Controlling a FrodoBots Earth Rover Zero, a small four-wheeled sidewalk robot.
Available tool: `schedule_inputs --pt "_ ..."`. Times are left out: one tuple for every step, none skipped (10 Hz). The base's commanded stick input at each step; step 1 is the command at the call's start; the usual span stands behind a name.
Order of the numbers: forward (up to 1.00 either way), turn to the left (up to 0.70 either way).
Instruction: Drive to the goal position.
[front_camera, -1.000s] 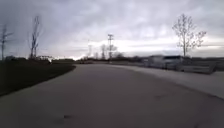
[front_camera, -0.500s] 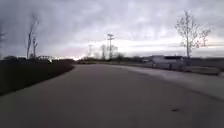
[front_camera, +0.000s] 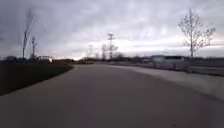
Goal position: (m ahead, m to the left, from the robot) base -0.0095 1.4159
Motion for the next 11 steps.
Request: schedule_inputs --pt "1.00 0.06" --pt "1.00 0.21" --pt "1.00 0.37" --pt "1.00 0.37" --pt "1.00 0.29" --pt "1.00 0.05" --pt "1.00 0.00" --pt "1.00 0.00" --pt "1.00 0.00" --pt "1.00 0.00" --pt "1.00 0.00"
